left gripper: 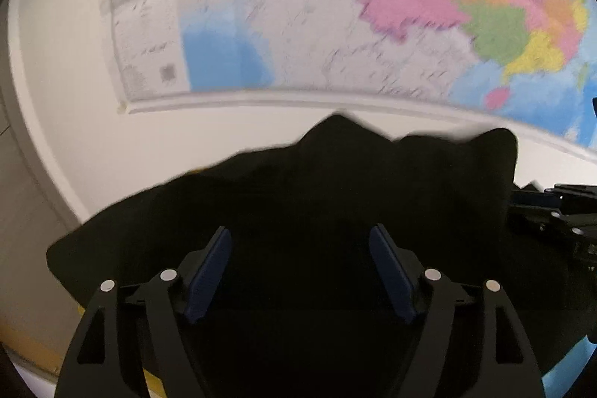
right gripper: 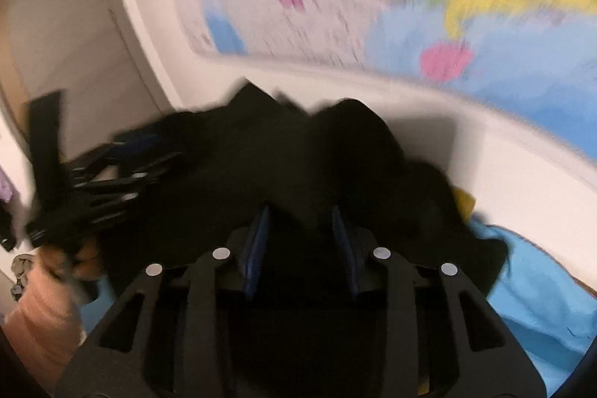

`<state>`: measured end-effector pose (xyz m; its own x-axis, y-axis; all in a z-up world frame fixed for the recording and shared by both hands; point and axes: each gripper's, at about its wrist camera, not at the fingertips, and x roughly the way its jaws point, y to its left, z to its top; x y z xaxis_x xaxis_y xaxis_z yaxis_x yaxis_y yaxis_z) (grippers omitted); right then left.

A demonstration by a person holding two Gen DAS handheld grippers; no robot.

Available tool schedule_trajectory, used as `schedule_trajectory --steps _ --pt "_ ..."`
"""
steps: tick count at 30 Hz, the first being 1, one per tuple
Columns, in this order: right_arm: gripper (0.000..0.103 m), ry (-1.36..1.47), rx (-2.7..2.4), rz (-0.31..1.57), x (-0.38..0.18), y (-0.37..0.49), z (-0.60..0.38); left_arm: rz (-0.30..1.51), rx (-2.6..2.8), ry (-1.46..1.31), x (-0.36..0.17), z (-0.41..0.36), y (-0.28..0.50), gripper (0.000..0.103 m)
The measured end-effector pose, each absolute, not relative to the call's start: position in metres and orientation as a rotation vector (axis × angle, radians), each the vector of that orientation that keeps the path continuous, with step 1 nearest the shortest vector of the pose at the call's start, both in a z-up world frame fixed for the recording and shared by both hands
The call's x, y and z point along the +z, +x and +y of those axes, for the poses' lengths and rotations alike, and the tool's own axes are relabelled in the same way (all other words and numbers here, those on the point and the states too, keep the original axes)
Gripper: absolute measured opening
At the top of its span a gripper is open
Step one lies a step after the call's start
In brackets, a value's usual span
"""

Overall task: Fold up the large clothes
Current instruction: 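Carry the coat with both tools and lower it onto the olive garment stack, then press the coat flat on the stack and open both tools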

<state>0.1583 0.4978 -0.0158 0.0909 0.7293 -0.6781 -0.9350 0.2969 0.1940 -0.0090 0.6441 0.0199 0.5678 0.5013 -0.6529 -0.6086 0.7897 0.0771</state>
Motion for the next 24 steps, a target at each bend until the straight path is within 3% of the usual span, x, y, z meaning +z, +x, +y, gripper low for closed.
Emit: schedule_trajectory --steps 3,6,17,24 --pt "0.034 -0.217 1.276 0.888 -0.019 0.177 0.497 0.727 0.673 -0.215 0.013 0.659 -0.015 0.072" --pt "0.045 -0.221 1.252 0.774 -0.003 0.168 0.473 0.682 0.681 -0.207 0.020 0.655 -0.027 0.072" --pt "0.048 -0.241 1.410 0.569 0.011 0.110 0.405 0.584 0.606 -0.123 0.031 0.589 -0.061 0.080" --pt "0.051 -0.290 1.380 0.658 -0.021 0.115 0.417 0.630 0.628 -0.152 0.014 0.590 -0.054 0.082"
